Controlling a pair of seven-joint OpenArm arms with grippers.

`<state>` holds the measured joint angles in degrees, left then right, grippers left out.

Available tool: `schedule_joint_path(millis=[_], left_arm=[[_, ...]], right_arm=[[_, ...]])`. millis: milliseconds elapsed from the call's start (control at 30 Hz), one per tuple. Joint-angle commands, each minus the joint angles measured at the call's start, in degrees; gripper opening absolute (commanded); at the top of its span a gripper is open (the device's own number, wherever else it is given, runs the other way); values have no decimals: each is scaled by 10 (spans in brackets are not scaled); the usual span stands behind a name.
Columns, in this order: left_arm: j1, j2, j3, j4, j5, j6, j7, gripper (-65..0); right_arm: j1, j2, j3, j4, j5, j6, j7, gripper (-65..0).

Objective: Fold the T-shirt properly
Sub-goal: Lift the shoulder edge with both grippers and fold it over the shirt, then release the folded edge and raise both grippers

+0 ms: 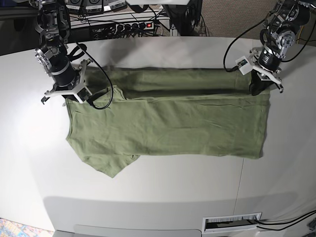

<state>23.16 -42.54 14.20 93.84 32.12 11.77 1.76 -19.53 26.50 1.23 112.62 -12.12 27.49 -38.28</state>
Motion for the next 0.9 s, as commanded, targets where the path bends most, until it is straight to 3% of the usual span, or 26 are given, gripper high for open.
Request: schedule_joint_path(millis=[0,100,233,367,500,633,767,867], left_arm=[[-3,-9,-4,5,-4,12,-7,-650],[-3,-1,-4,5,-5,12,-15,-650],[-5,11,-4,5,-17,11,-14,-650],[-5,14,-4,5,-24,11,-14,-650],[-5,14,-4,6,-24,11,-12,-487],[-4,10,-4,34,-24,11,39,-484],[0,-23,-4,79,-24,8,72,-484],[0,-51,-4,106,-34,-27,85,-488]], right_arm=[[5,8,4,9,-10,-8,14,-650],[5,8,4,9,-14,-14,19,-650],[5,8,4,9,-31,-76,18,-650],[5,8,4,9,-34,-77,11,-650],[5,8,4,9,-33,-78,10,-523],[5,8,4,9,-16,-78,10,-503],[7,8,4,9,-12,-78,8,-503],[6,8,4,9,-12,-78,0,-504]])
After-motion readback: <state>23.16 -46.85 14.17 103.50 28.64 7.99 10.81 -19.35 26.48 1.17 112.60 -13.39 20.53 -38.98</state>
